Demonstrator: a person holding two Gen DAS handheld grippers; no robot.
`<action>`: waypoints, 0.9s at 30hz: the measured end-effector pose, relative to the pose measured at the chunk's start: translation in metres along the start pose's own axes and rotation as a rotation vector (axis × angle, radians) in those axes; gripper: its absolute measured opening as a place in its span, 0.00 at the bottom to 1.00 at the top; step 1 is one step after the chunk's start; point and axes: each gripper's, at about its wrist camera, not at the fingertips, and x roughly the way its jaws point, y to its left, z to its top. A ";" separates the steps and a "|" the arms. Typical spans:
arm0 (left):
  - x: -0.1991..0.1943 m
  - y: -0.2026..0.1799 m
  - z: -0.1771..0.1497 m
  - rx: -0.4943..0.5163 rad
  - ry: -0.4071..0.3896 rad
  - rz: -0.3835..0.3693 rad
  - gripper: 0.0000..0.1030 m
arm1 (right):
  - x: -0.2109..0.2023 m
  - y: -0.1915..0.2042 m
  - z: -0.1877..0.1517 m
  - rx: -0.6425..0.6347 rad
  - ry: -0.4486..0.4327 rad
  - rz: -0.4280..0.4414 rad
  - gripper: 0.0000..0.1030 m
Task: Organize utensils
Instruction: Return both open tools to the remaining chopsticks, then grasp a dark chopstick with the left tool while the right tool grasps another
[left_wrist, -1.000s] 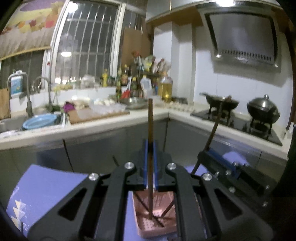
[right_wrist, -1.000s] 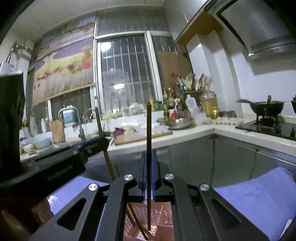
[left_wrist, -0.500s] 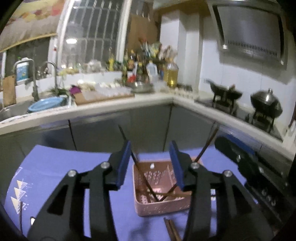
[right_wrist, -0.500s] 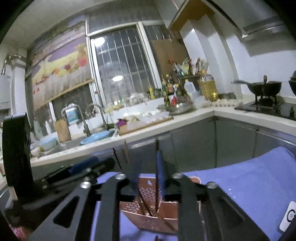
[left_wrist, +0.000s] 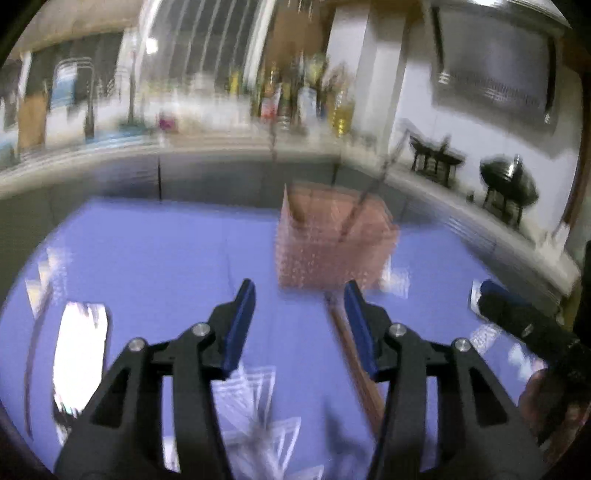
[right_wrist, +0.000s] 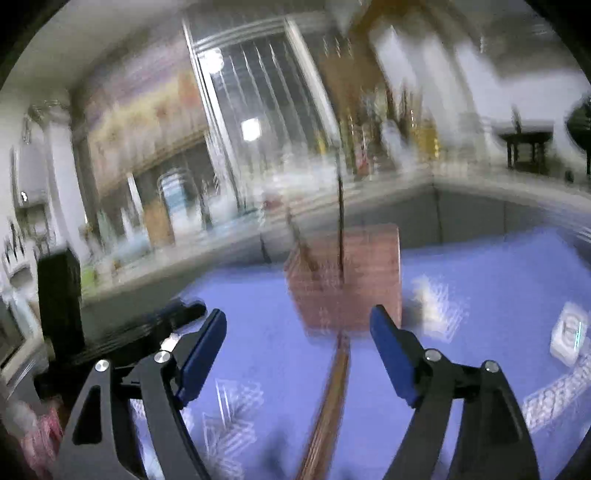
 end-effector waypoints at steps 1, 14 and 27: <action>0.006 0.006 -0.011 -0.025 0.044 -0.005 0.46 | 0.014 -0.005 -0.019 0.008 0.103 -0.030 0.57; 0.046 -0.005 -0.048 -0.060 0.256 -0.079 0.34 | 0.068 0.023 -0.066 -0.113 0.396 -0.044 0.24; 0.086 -0.030 -0.049 0.034 0.325 -0.045 0.34 | 0.057 -0.024 -0.061 0.038 0.358 -0.100 0.24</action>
